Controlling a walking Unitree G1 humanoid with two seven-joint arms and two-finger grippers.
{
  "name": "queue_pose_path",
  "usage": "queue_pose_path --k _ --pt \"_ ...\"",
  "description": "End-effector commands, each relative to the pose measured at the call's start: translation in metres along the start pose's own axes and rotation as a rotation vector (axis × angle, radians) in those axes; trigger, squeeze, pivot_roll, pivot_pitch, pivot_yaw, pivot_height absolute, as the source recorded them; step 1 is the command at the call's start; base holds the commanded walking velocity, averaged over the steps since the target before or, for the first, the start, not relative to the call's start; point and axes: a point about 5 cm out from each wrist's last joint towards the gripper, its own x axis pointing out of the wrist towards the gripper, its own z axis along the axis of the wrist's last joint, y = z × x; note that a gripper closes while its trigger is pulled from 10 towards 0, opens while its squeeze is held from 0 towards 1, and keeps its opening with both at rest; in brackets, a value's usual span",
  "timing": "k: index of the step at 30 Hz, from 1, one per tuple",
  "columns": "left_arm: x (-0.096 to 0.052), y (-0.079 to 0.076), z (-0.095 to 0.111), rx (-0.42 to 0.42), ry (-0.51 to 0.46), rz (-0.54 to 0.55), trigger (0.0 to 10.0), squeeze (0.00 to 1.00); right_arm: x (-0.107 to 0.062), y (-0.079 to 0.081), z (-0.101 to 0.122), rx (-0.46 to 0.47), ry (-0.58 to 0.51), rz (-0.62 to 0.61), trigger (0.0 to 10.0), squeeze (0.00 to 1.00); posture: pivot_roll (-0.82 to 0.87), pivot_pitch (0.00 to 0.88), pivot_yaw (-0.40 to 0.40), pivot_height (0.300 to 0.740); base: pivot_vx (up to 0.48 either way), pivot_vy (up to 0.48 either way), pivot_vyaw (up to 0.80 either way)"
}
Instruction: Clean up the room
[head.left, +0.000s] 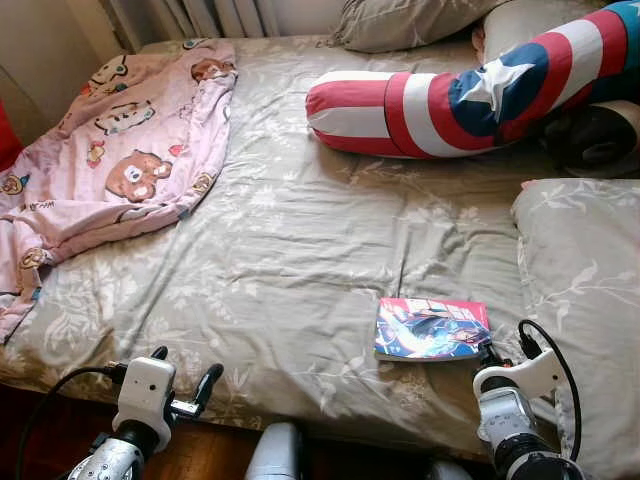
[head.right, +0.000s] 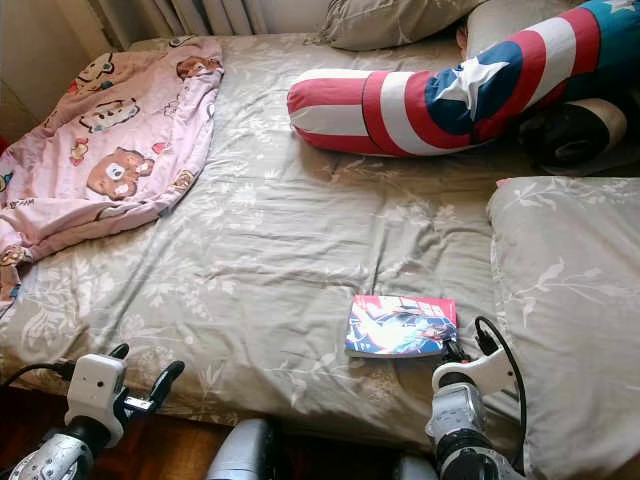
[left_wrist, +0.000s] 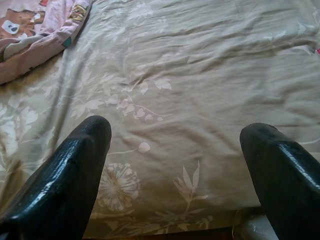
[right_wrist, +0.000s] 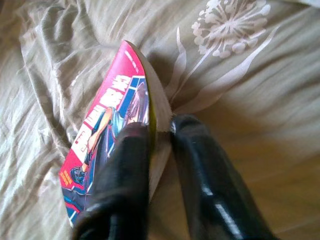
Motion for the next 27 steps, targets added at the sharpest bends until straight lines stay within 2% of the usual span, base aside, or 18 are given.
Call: queue_pose_path --k 1,9,10,11,12,17,22,25,27 --pt "-0.004 0.005 -0.003 0.008 0.022 -0.003 10.0 0.0 -0.003 -0.005 -0.007 -0.025 0.024 -0.008 10.0 1.0 0.26 0.2 0.115 0.657 0.0 0.0 0.0" --pt "0.001 0.001 0.001 0.004 0.01 -0.017 10.0 0.0 -0.001 -0.003 -0.001 -0.104 0.015 0.012 10.0 1.0 0.26 0.194 0.116 0.657 0.0 0.0 0.0" --pt "0.002 0.0 0.002 0.003 0.005 -0.019 10.0 0.0 -0.001 -0.003 0.002 -0.119 0.007 0.01 10.0 0.96 0.26 0.193 0.116 0.657 0.0 0.0 0.0" --pt "0.003 0.0 0.002 0.002 0.003 -0.02 10.0 0.0 0.0 -0.003 0.003 -0.123 0.002 0.009 10.0 0.61 0.25 0.192 0.116 0.657 0.0 0.0 0.0" --pt "0.004 0.0 0.003 0.002 0.0 -0.021 10.0 0.0 0.0 -0.003 0.006 -0.133 -0.008 0.006 10.0 0.0 0.25 0.189 0.115 0.657 0.0 0.0 0.0" --pt "0.008 0.0 0.005 -0.001 -0.004 -0.023 10.0 0.0 0.002 -0.001 0.012 -0.162 -0.029 0.019 10.0 0.0 0.24 0.18 0.112 0.657 0.0 0.0 0.0" --pt "0.018 -0.004 0.003 -0.016 -0.011 -0.025 10.0 0.0 0.001 0.002 0.011 -0.261 -0.021 0.061 10.0 0.0 0.22 0.153 0.098 0.657 0.0 0.0 0.0" --pt "0.024 -0.006 0.002 -0.023 -0.011 -0.026 10.0 0.0 0.0 0.0 0.009 -0.28 -0.017 0.063 10.0 0.0 0.21 0.14 0.093 0.657 0.0 0.0 0.0" --pt "0.032 -0.01 0.0 -0.058 -0.009 -0.022 10.0 0.0 -0.001 0.001 0.003 -0.356 0.007 0.093 10.0 0.0 0.19 0.117 0.08 0.657 0.0 0.0 0.0"
